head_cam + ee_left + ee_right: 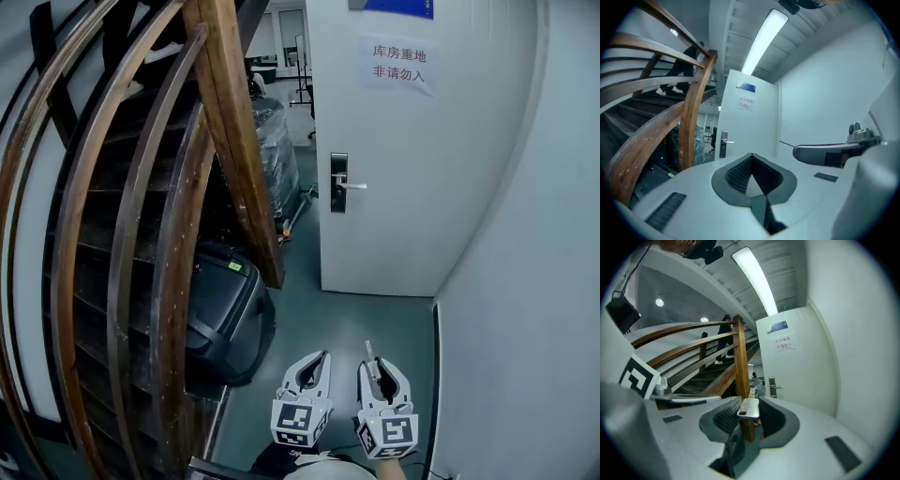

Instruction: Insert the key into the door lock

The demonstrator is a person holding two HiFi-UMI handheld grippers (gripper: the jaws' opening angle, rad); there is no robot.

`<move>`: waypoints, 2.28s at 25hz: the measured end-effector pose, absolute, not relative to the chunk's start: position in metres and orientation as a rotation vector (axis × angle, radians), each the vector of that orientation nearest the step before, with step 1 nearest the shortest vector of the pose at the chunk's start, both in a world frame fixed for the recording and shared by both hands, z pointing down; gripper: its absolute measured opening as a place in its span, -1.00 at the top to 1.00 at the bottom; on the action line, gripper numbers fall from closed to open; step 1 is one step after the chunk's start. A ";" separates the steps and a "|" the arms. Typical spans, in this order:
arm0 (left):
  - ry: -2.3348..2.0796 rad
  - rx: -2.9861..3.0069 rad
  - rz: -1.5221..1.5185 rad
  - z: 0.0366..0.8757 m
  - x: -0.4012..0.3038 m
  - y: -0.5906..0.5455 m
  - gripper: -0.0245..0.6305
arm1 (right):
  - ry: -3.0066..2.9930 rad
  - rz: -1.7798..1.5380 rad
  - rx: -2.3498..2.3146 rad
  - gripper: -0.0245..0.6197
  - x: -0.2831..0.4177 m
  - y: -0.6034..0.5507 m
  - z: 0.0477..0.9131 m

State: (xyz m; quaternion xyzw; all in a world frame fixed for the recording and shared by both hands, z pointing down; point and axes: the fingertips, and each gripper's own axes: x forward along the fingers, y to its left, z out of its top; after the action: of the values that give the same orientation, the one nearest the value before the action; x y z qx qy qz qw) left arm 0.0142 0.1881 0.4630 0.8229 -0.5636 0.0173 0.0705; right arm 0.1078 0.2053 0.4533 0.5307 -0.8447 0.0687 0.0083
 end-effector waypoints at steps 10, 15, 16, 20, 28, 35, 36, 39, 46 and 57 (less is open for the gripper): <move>-1.630 2.512 0.110 0.475 -0.020 -0.017 0.92 | -2.580 0.215 1.685 0.56 0.068 0.005 0.468; -1.590 2.530 0.146 0.477 -0.041 -0.113 0.92 | -2.547 0.230 1.690 0.56 0.041 -0.090 0.473; -1.589 2.535 0.154 0.478 -0.045 -0.129 0.92 | -2.541 0.234 1.689 0.56 0.036 -0.106 0.476; -1.613 2.518 0.172 0.488 -0.056 -0.181 0.92 | -2.508 0.270 1.670 0.56 0.022 -0.153 0.488; -1.665 2.419 0.232 0.532 -0.075 -0.249 0.92 | -2.448 0.320 1.638 0.56 0.011 -0.243 0.540; -1.720 2.333 0.220 0.592 -0.087 -0.280 0.92 | -2.433 0.291 1.621 0.56 0.013 -0.334 0.593; -1.721 2.327 0.221 0.602 -0.087 -0.284 0.92 | -2.431 0.281 1.624 0.56 0.013 -0.346 0.599; -1.713 2.323 0.224 0.628 -0.083 -0.295 0.92 | -2.427 0.254 1.636 0.56 0.012 -0.376 0.615; -1.702 2.328 0.223 0.669 -0.075 -0.314 0.92 | -2.413 0.195 1.650 0.56 0.012 -0.427 0.643; -1.724 2.309 0.223 0.689 -0.086 -0.331 0.92 | -2.387 0.188 1.693 0.56 0.009 -0.487 0.654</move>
State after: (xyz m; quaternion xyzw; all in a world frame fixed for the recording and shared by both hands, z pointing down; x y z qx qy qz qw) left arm -0.0860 -0.3308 0.6892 0.7926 -0.5918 0.0766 0.1252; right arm 0.0091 -0.4869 0.6537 0.5741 -0.8096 0.0638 0.1043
